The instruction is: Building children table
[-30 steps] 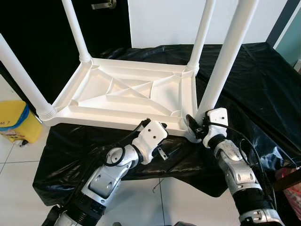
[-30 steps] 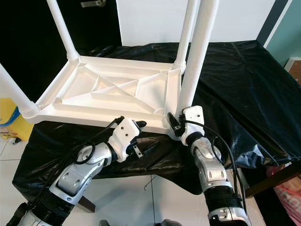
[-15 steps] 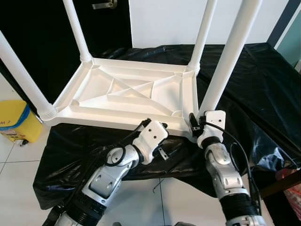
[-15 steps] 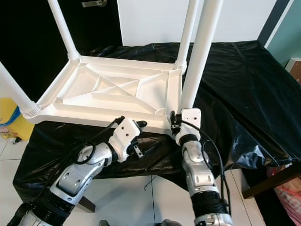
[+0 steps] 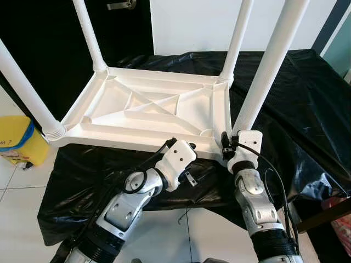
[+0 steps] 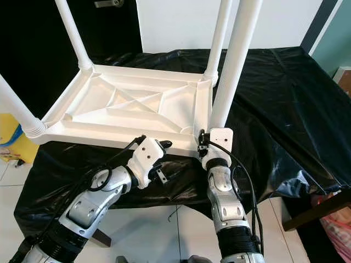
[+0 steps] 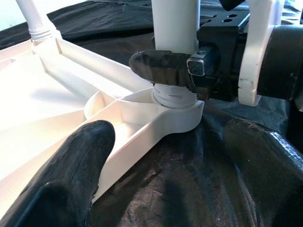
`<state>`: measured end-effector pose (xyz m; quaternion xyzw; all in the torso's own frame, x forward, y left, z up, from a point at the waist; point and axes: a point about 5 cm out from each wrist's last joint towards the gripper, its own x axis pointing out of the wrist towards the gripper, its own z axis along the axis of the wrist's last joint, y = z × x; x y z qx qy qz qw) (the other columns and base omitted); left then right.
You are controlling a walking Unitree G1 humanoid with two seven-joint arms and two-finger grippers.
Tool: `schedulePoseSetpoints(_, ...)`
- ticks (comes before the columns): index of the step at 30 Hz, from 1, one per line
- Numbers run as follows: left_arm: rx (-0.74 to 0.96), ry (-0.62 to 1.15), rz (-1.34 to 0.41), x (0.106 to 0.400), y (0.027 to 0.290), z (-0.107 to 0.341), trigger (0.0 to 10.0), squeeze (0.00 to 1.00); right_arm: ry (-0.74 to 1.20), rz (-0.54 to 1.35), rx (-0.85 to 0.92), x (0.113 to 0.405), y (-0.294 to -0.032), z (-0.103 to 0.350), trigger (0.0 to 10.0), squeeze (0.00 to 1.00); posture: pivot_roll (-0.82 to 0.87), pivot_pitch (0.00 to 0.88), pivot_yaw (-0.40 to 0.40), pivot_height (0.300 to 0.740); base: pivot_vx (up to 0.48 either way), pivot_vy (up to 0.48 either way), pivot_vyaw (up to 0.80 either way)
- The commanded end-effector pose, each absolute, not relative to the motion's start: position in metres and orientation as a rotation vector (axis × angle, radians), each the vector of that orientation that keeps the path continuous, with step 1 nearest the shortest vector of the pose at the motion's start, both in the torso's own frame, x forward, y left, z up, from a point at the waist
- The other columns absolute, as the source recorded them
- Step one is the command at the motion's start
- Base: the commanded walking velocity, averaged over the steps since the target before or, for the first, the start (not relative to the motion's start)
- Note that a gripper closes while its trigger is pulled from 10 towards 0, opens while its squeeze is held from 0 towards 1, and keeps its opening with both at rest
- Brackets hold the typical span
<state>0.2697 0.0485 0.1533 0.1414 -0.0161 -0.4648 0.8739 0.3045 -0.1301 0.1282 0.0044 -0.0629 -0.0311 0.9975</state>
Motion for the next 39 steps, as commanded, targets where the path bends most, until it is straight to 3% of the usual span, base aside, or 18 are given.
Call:
schedulePoseSetpoints(1,0.307,-0.022,-1.006,0.266,0.048,0.151,10.0,0.00,-0.102,-0.070,0.009,0.299,-0.130,0.121,10.0,0.00,-0.09,0.093,-0.032,0.740,0.000,0.000,0.00)
schedulePoseSetpoints(3,0.306,-0.021,-1.005,0.266,0.049,0.151,10.0,0.00,-0.109,-0.068,0.011,0.299,-0.130,0.122,10.0,0.00,-0.09,0.093,-0.032,0.740,0.000,0.000,0.00)
schedulePoseSetpoints(4,0.305,-0.020,-1.004,0.266,0.049,0.151,10.0,0.00,-0.130,-0.060,0.011,0.297,-0.131,0.125,10.0,1.00,-0.10,0.094,-0.031,0.740,0.000,0.000,0.00)
schedulePoseSetpoints(21,0.334,-0.016,-0.962,0.276,0.062,0.152,10.0,0.00,-0.201,0.046,-0.009,0.272,-0.137,0.137,10.0,1.00,-0.11,0.101,-0.022,0.740,0.000,0.000,0.00)
schedulePoseSetpoints(22,0.341,-0.014,-0.957,0.278,0.065,0.152,10.0,0.00,-0.202,0.056,-0.014,0.270,-0.137,0.137,10.0,0.44,-0.11,0.102,-0.019,0.740,0.000,0.000,0.00)
schedulePoseSetpoints(23,0.341,-0.014,-0.957,0.278,0.065,0.152,10.0,0.00,-0.202,0.056,-0.014,0.270,-0.137,0.137,10.0,0.44,-0.11,0.102,-0.019,0.740,0.000,0.000,0.00)
schedulePoseSetpoints(25,0.364,-0.013,-0.931,0.283,0.076,0.154,10.0,0.00,-0.205,0.086,-0.047,0.262,-0.139,0.138,10.0,0.00,-0.11,0.103,-0.014,0.740,0.000,0.000,0.00)
schedulePoseSetpoints(39,0.418,-0.054,-0.740,0.314,0.125,0.174,10.0,0.00,-0.119,0.240,-0.100,0.231,-0.144,0.125,10.0,0.00,-0.11,0.112,0.007,0.740,0.000,0.000,0.00)
